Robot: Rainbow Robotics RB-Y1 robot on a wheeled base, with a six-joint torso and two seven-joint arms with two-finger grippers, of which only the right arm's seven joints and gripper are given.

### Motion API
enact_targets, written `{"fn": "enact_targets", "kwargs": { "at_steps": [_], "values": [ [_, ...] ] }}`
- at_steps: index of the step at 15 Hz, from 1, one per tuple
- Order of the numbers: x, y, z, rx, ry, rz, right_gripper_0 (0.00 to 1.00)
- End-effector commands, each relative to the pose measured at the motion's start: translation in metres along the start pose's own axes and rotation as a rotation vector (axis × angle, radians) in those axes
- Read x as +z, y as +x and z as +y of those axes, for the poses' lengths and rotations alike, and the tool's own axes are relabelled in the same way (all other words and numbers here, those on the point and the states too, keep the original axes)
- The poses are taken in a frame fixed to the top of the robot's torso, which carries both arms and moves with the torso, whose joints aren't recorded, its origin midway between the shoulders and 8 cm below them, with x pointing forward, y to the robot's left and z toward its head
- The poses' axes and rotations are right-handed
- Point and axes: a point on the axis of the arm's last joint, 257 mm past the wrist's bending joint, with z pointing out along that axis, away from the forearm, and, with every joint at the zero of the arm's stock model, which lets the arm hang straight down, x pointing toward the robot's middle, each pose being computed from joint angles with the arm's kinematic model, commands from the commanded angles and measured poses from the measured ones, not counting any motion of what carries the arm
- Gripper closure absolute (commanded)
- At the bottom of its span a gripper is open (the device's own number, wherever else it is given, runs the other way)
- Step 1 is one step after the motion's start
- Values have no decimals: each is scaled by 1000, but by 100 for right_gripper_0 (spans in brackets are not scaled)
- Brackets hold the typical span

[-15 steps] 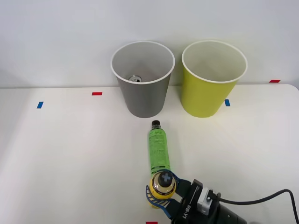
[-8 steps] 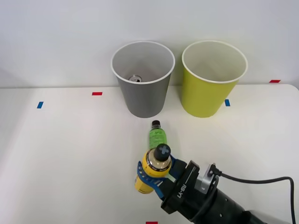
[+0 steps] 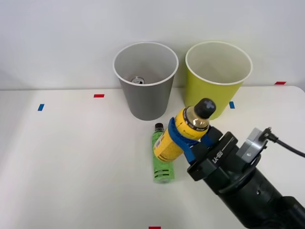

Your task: Put cans in the gray bin, plastic bottles in the light green bin

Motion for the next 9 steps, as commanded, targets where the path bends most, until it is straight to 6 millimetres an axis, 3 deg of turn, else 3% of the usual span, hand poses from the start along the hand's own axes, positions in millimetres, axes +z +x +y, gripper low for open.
{"fn": "enact_targets", "kwargs": {
  "at_steps": [1,9],
  "values": [
    [8,-30,-23,-8,36,-64,100],
    [47,-115,-67,11,66,-142,100]
  ]
}}
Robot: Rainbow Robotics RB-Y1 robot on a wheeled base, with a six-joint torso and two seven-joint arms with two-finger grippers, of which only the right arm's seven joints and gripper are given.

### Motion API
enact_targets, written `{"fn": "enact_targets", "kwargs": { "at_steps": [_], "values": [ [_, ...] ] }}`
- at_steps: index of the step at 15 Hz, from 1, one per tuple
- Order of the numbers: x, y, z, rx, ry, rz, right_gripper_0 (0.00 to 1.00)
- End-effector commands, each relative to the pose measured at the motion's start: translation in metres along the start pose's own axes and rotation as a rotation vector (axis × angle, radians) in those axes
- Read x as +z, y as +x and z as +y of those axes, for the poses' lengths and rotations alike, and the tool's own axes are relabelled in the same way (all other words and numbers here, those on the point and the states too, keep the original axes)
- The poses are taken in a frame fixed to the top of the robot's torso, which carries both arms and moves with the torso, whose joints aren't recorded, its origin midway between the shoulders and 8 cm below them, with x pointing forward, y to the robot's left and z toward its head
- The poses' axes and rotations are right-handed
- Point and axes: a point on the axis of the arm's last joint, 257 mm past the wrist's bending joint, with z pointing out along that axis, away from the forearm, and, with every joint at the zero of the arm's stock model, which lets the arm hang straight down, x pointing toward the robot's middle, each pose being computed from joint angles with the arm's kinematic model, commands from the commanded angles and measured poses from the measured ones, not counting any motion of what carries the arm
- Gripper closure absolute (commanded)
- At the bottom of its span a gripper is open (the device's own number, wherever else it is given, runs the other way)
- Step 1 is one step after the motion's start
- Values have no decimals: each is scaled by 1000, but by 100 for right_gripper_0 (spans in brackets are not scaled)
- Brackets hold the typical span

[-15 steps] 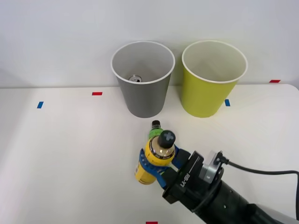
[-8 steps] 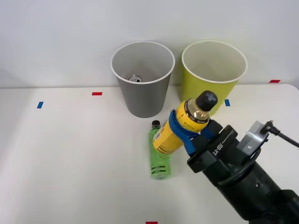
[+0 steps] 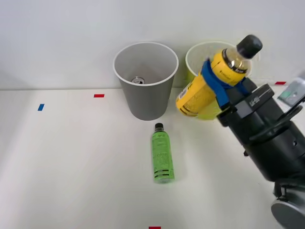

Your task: Put cans in the gray bin, plastic bottles in the light green bin

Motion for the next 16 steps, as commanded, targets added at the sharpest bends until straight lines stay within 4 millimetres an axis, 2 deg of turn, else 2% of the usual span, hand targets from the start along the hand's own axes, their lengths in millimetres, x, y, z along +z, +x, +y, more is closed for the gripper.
{"fn": "enact_targets", "kwargs": {
  "at_steps": [1,5,9,11,16],
  "values": [
    [15,-28,-12,36,-4,-54,100],
    [32,-36,-43,-33,9,-55,100],
    [49,-39,-82,-84,33,-33,100],
    [64,-44,-106,-101,55,-39,100],
    [92,-37,-148,-132,121,9,100]
  ]
}}
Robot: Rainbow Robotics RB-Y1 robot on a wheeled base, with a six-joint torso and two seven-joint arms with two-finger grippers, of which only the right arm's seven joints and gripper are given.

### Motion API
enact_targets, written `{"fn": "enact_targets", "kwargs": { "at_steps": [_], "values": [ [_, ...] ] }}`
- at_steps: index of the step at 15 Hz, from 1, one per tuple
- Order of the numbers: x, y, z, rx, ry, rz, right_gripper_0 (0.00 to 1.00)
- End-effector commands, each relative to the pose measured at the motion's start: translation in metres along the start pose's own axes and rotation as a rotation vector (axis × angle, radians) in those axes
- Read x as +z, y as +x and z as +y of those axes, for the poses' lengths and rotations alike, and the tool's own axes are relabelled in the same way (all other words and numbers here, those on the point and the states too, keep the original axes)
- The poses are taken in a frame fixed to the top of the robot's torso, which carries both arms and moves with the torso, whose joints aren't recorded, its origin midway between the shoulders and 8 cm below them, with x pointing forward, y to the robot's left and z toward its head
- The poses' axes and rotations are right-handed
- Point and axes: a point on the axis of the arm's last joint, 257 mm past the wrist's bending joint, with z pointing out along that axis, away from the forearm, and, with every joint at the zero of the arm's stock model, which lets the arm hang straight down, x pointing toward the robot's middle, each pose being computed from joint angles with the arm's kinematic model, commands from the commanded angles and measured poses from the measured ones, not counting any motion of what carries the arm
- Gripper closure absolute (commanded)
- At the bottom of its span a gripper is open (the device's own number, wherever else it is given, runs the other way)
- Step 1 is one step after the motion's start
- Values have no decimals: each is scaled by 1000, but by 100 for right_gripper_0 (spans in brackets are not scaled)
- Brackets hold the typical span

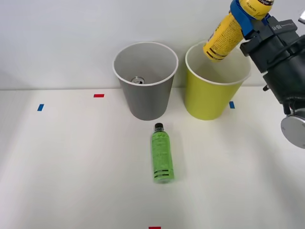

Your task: Put cans in the gray bin, plastic bottles in the light green bin

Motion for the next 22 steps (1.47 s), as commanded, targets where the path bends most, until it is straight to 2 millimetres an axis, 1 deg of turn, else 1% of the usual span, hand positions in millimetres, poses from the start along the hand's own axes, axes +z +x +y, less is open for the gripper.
{"fn": "enact_targets", "kwargs": {
  "at_steps": [1,2,5,9,12,13,14,15,19,20,22],
  "values": [
    [14,7,-22,-14,36,9,100],
    [18,13,-28,-22,46,18,100],
    [31,28,-36,-34,56,39,100],
    [40,44,-50,-69,74,74,100],
    [41,47,-46,-43,74,70,100],
    [41,46,-46,-39,75,69,86],
    [41,47,-46,-40,75,71,37],
    [41,48,-46,-39,75,72,0],
    [38,49,-45,-75,70,69,0],
    [33,49,-45,-85,67,60,0],
    [14,48,-37,-101,53,29,0]
  ]
}}
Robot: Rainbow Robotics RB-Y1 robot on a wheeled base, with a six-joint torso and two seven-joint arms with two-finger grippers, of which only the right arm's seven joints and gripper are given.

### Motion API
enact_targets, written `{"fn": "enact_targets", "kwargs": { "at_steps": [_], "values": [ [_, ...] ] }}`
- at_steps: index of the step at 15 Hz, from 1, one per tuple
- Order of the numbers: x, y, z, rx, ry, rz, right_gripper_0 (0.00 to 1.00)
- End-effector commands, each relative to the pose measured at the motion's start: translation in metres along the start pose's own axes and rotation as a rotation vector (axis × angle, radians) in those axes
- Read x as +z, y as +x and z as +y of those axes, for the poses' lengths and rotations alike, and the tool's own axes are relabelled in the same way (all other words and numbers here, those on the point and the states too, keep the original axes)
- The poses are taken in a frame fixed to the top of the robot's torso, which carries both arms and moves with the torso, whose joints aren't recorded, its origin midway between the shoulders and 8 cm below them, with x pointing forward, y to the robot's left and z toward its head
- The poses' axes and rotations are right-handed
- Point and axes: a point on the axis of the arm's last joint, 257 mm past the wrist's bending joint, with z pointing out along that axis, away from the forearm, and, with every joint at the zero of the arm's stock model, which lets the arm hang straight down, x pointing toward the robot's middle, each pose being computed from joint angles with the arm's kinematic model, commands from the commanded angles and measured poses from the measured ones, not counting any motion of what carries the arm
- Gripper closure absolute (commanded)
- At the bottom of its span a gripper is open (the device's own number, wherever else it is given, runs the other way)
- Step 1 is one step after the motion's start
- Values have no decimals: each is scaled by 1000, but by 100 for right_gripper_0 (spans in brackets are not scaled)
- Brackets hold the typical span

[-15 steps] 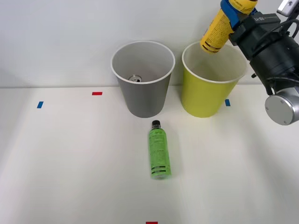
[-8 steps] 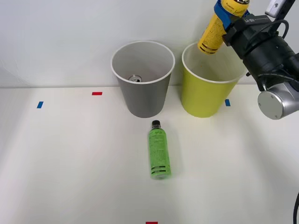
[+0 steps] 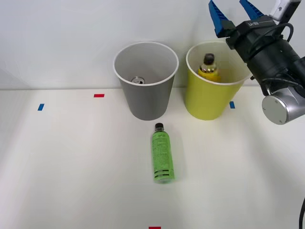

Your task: Put cans in the gray bin, plastic bottles in the light green bin

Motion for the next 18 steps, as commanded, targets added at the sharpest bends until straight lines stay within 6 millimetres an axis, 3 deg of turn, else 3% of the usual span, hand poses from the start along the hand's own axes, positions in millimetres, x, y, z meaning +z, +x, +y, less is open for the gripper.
{"fn": "enact_targets", "kwargs": {
  "at_steps": [1,8,12,18],
  "values": [
    [-30,-1,10,-21,-17,-47,0],
    [-149,-3,29,-28,41,-36,0],
    [-217,1,22,-40,105,-76,0],
    [-285,30,10,-12,252,-17,0]
  ]
}}
